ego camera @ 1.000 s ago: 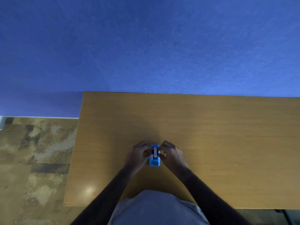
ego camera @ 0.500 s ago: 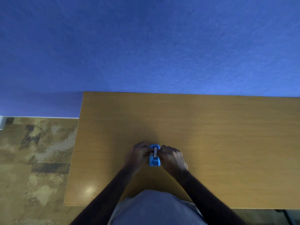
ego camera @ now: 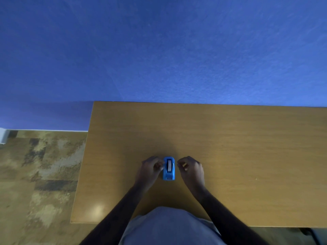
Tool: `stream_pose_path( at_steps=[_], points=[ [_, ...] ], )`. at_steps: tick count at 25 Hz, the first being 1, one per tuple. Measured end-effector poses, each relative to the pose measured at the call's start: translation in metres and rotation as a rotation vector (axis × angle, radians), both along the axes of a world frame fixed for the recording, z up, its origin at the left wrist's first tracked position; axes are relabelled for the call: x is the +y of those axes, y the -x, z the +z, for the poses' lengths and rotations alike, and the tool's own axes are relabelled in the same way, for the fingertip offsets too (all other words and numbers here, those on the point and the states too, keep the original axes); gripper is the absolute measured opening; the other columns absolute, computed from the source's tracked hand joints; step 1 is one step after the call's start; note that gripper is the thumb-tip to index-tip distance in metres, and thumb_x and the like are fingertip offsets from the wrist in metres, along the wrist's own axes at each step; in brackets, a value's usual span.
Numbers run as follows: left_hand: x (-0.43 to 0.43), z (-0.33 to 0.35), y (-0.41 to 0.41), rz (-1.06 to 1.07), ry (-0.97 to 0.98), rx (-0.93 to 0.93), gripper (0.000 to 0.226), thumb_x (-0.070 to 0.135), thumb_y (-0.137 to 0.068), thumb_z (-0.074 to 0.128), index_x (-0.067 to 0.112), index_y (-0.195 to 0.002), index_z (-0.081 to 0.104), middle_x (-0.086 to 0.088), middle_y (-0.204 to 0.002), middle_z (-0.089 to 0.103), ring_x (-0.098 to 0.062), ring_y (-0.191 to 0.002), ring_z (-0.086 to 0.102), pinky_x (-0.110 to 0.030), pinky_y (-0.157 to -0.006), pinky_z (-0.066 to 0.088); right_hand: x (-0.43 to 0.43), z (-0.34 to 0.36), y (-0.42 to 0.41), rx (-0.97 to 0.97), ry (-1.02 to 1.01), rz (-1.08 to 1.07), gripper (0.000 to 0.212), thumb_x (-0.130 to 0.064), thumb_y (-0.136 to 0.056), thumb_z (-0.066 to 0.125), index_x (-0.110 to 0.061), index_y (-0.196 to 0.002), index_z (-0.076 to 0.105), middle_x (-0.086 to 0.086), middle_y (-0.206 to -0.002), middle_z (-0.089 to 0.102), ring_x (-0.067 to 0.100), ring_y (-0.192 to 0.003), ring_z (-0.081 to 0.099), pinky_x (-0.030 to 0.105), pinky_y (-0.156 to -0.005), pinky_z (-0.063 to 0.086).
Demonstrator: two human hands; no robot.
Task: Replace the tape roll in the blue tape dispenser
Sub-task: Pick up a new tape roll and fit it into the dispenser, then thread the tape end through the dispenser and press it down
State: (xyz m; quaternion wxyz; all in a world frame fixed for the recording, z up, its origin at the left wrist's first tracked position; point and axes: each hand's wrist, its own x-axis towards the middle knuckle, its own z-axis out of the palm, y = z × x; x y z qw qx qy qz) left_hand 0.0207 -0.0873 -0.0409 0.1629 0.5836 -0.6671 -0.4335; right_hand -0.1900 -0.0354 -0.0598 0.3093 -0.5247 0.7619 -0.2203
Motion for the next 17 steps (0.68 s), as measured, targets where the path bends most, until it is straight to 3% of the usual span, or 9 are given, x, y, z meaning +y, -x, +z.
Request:
stream_pose_path(
  at_steps=[3,6,10,13,17],
  points=[
    [0.008,0.001,-0.004,-0.035,0.011,-0.021,0.032,0.007,-0.092,0.076,0.021,-0.12,0.077,0.007,-0.099,0.077,-0.009,-0.09,0.073,-0.024,-0.082,0.056,0.01,0.005,-0.004,-0.045,-0.082,-0.074,0.006,-0.035,-0.089,0.07,-0.036,-0.092,0.075,-0.02,-0.084,0.077,0.003,-0.072,0.073,0.041,-0.061,0.064],
    [0.017,0.005,-0.003,-0.112,0.076,-0.044,0.042,0.006,-0.095,0.067,0.025,-0.133,0.07,0.005,-0.11,0.075,-0.016,-0.097,0.073,-0.037,-0.084,0.06,0.018,0.015,-0.013,-0.043,-0.191,-0.068,0.01,-0.027,-0.088,0.074,-0.036,-0.088,0.078,-0.021,-0.078,0.074,0.004,-0.075,0.073,0.024,-0.059,0.054],
    [0.02,0.009,0.0,-0.264,0.141,-0.143,0.054,0.007,-0.091,0.06,0.03,-0.141,0.064,0.0,-0.12,0.067,-0.027,-0.102,0.072,-0.044,-0.077,0.061,0.026,0.015,-0.02,-0.086,-0.189,-0.03,0.015,-0.013,-0.081,0.079,-0.027,-0.088,0.08,-0.013,-0.079,0.078,0.014,-0.075,0.077,0.037,-0.07,0.062],
    [0.018,0.009,0.001,-0.296,0.138,-0.176,0.055,0.004,-0.089,0.066,0.028,-0.139,0.067,-0.001,-0.115,0.063,-0.027,-0.095,0.073,-0.042,-0.072,0.059,0.026,0.018,-0.025,-0.059,-0.179,-0.032,0.014,-0.013,-0.082,0.076,-0.025,-0.088,0.079,-0.012,-0.081,0.079,0.014,-0.076,0.077,0.039,-0.07,0.062],
    [0.013,0.012,0.005,-0.288,0.114,-0.224,0.052,0.009,-0.091,0.067,0.03,-0.138,0.066,0.0,-0.119,0.063,-0.025,-0.1,0.072,-0.039,-0.073,0.056,0.025,0.018,-0.029,-0.022,-0.155,-0.031,0.011,-0.018,-0.082,0.076,-0.026,-0.089,0.077,-0.014,-0.08,0.076,0.015,-0.076,0.075,0.042,-0.066,0.062]
  ],
)
